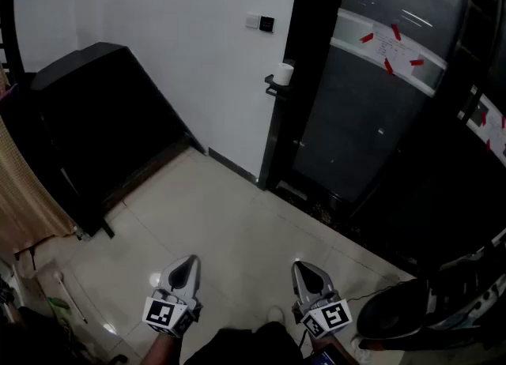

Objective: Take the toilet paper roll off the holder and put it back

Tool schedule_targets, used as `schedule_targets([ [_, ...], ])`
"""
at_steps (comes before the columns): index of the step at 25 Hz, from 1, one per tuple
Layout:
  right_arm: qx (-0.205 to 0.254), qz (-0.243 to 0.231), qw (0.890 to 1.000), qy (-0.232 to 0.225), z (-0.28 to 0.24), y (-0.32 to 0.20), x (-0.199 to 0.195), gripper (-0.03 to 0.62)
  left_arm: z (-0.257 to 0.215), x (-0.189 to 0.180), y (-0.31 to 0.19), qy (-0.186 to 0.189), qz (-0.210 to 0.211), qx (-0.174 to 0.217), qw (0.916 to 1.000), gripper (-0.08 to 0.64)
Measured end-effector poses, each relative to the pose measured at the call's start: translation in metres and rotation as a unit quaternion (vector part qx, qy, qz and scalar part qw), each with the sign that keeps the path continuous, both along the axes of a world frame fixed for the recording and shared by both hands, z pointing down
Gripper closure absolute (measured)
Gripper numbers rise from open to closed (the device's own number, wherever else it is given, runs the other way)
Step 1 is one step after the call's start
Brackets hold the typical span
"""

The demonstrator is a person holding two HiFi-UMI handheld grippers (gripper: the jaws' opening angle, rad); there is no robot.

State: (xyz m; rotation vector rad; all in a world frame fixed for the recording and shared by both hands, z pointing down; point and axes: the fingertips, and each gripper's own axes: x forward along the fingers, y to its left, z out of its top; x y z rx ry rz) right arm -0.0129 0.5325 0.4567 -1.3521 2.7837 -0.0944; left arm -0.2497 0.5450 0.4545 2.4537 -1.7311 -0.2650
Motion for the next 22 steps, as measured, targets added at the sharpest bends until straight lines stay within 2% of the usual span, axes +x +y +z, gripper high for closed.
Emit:
schedule_targets([
  [7,0.010,-0.010,1.000,-0.003,-0.004,-0.026,0.008,0.578,0.004,0.012,-0.025,-0.010,-0.004,-0.002,0.9999,0.558],
  [15,0.018,0.001,0.999,-0.035,-0.003,-0.105,0.057,0.578,-0.009,0.060,-0.092,-0.027,-0.002,0.005,0.9996,0.558],
  [22,0.026,0.011,0.999,-0.042,-0.009,-0.171,0.116,0.578,-0.019,0.107,-0.165,-0.017,-0.009,0.021,0.9996,0.558],
])
